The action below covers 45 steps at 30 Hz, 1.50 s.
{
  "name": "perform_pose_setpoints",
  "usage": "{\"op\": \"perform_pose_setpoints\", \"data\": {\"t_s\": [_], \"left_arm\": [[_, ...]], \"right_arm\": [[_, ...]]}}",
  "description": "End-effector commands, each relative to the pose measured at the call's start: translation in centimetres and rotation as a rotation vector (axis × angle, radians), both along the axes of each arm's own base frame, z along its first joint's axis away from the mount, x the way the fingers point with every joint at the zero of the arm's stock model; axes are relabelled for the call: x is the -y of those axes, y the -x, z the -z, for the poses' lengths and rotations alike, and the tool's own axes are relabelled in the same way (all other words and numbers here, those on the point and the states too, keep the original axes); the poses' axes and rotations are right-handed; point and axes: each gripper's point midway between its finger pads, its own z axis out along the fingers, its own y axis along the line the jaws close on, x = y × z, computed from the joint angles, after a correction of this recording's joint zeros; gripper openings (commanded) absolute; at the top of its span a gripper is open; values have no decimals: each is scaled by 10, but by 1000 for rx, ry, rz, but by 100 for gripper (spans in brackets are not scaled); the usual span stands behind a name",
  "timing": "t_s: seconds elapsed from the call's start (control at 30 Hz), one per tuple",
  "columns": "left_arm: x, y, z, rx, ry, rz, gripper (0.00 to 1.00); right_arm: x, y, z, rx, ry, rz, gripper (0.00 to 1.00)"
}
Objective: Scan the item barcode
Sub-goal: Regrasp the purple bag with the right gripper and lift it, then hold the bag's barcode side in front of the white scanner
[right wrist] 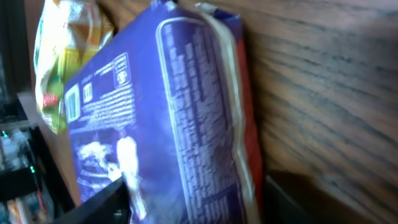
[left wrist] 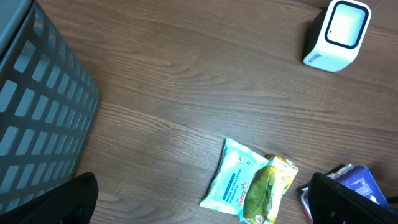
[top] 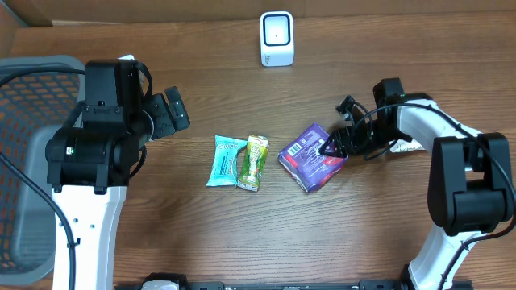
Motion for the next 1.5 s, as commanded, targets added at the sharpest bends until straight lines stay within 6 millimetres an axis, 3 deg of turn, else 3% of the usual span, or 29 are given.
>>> {"op": "perform_pose_setpoints", "data": {"t_s": [0.0, 0.13, 0.27, 0.47, 0.67, 0.9, 1.07, 1.2, 1.47], "left_arm": [[-3, -1, -2, 7, -3, -17, 100], [-3, -1, -2, 6, -3, -17, 100], [-3, -1, -2, 6, -3, -17, 100], [-3, -1, -2, 7, -3, -17, 100], [-3, -1, -2, 6, -3, -17, 100], [-3, -1, -2, 6, -3, -17, 99], [-3, -1, -2, 6, -3, -17, 100], [-3, -1, -2, 6, -3, -17, 100], [-3, -1, -2, 6, -3, -17, 100]], "right_arm": [[-6, 6, 5, -56, -22, 52, 56], [-6, 4, 6, -103, -21, 114, 25], [-9, 1, -3, -136, -78, 149, 25], [-7, -7, -38, -133, -121, 167, 18], [-5, -18, -104, 23, -65, 153, 15], [-12, -27, -202, 306, 88, 228, 11], [-25, -24, -248, 471, 139, 291, 11], [-41, -16, -267, 531, 98, 267, 9], [-49, -20, -277, 561, 53, 271, 6]]}}
